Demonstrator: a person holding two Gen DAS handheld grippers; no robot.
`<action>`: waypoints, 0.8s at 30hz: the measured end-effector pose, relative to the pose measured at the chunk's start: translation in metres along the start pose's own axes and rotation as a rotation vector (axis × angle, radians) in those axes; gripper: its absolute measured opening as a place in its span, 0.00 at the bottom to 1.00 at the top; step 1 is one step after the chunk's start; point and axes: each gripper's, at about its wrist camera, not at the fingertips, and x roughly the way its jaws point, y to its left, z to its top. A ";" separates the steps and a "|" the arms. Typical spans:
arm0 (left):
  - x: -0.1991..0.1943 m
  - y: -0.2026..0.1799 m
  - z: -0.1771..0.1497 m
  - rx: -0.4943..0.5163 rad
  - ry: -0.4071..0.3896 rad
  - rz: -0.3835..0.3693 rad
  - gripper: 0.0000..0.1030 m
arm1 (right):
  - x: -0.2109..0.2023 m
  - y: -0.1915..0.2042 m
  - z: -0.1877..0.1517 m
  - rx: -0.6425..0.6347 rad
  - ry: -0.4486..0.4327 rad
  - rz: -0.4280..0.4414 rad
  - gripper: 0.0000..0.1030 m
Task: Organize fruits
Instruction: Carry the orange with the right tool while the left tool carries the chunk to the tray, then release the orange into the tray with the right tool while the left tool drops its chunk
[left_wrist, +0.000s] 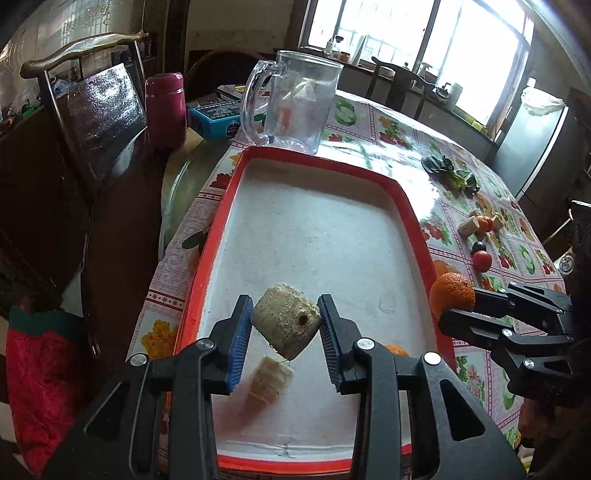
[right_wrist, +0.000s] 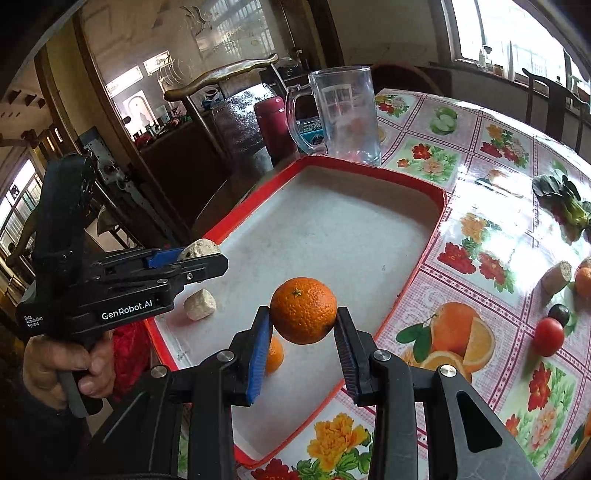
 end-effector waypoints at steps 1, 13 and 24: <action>0.005 0.002 0.001 -0.002 0.009 0.002 0.33 | 0.004 0.000 0.001 -0.003 0.007 -0.002 0.34; 0.035 0.009 0.000 0.001 0.084 0.034 0.33 | 0.048 0.003 0.004 -0.060 0.101 -0.031 0.35; 0.032 0.006 -0.001 0.014 0.088 0.081 0.47 | 0.024 -0.002 0.003 -0.032 0.049 -0.015 0.45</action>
